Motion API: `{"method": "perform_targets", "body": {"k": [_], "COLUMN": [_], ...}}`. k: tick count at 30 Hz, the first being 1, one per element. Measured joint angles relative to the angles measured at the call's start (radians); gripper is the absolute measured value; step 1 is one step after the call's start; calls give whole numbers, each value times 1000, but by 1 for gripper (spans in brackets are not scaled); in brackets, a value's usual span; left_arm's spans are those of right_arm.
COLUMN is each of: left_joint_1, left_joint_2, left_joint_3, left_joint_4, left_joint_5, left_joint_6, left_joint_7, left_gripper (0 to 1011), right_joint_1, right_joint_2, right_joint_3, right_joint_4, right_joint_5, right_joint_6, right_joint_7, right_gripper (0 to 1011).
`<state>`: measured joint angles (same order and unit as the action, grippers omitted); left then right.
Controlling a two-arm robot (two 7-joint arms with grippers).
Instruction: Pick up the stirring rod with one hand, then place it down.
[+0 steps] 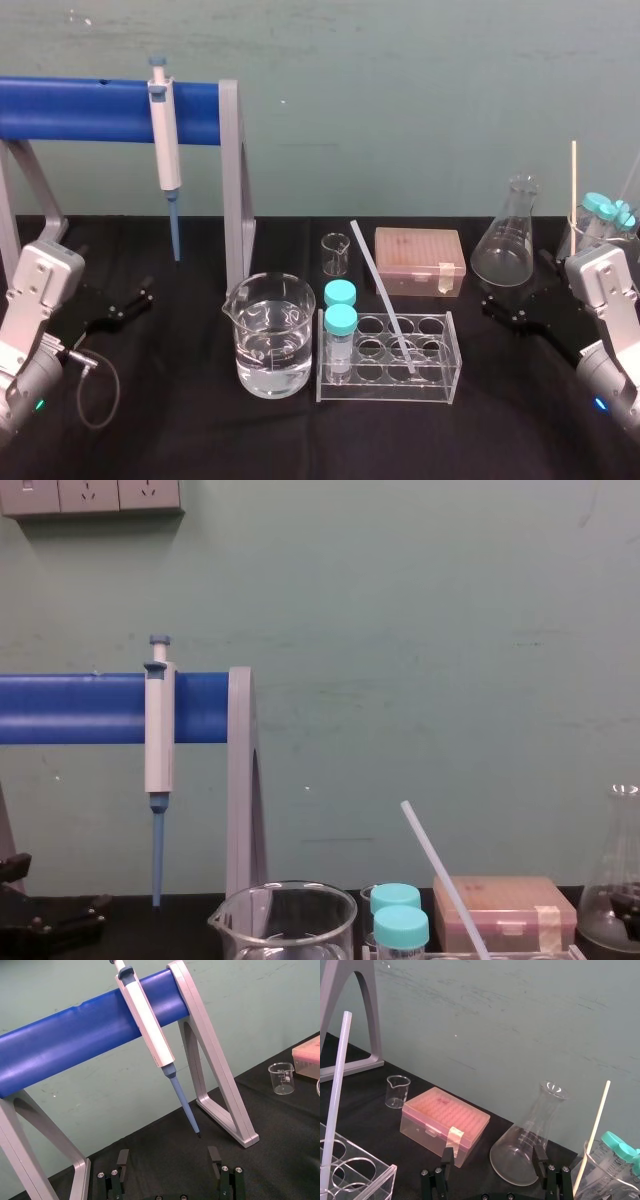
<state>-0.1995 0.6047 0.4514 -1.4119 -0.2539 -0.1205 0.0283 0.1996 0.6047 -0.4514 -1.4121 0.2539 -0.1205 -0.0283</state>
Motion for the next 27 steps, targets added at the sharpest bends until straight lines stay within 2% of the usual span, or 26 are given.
{"method": "perform_targets", "body": {"k": [27], "left_joint_1": [0], "left_joint_2": [0], "left_joint_3": [0], "left_joint_4": [0], "left_joint_5": [0], "left_joint_6": [0], "left_joint_7": [0], "left_gripper": [1000], "right_joint_1": [0], "right_joint_2": [0], "right_joint_3": [0], "right_joint_4": [0], "right_joint_5": [0], "right_joint_6": [0], "right_joint_7": [0], "right_gripper": [1003]}}
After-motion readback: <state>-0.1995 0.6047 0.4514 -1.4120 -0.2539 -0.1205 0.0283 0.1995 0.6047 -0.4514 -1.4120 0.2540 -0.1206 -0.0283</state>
